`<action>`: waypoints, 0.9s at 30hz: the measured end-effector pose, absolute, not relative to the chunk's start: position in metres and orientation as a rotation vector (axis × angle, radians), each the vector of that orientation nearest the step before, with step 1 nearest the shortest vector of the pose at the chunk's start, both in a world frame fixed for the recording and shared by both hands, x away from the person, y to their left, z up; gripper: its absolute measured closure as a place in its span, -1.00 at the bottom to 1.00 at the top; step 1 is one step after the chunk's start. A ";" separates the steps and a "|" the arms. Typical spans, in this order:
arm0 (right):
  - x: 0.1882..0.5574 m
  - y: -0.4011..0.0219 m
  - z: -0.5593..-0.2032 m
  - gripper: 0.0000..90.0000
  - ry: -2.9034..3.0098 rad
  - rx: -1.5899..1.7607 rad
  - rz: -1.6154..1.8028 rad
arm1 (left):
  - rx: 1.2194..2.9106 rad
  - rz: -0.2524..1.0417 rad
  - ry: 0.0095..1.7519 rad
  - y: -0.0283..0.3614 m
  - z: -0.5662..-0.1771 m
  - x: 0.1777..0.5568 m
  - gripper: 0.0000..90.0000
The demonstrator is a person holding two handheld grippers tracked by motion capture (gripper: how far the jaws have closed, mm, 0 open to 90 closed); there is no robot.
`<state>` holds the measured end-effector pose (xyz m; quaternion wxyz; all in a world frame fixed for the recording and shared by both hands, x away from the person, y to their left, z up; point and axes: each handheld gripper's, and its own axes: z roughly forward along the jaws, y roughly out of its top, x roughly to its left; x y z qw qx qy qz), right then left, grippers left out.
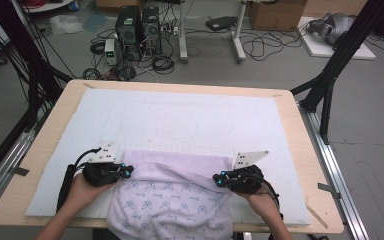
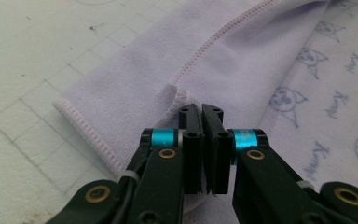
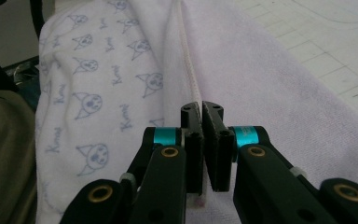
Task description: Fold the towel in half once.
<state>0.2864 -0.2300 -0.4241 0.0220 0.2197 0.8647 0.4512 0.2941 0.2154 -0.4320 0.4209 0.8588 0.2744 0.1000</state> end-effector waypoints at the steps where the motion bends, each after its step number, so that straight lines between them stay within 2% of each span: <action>1: 0.286 -0.230 -0.424 0.94 2.675 0.679 1.401 | 2.151 0.248 0.676 0.216 -0.430 0.292 0.94; 7: 0.265 -0.233 -0.410 0.94 2.692 0.603 1.466 | 2.105 0.258 0.610 0.230 -0.418 0.256 0.92; 8: 0.261 -0.234 -0.407 0.93 2.701 0.592 1.476 | 2.100 0.252 0.608 0.232 -0.418 0.252 0.84; 10: 0.257 -0.237 -0.404 0.88 2.712 0.585 1.512 | 2.101 0.235 0.610 0.235 -0.416 0.248 0.50; 12: 0.261 -0.242 -0.399 0.77 2.687 0.597 1.516 | 2.089 0.244 0.613 0.236 -0.412 0.250 0.40; 19: 0.305 -0.248 -0.402 0.50 2.622 0.719 1.393 | 2.043 0.302 0.689 0.237 -0.402 0.290 0.25; 27: 0.343 -0.258 -0.428 0.07 2.589 0.904 1.209 | 2.107 0.300 0.874 0.230 -0.433 0.339 0.01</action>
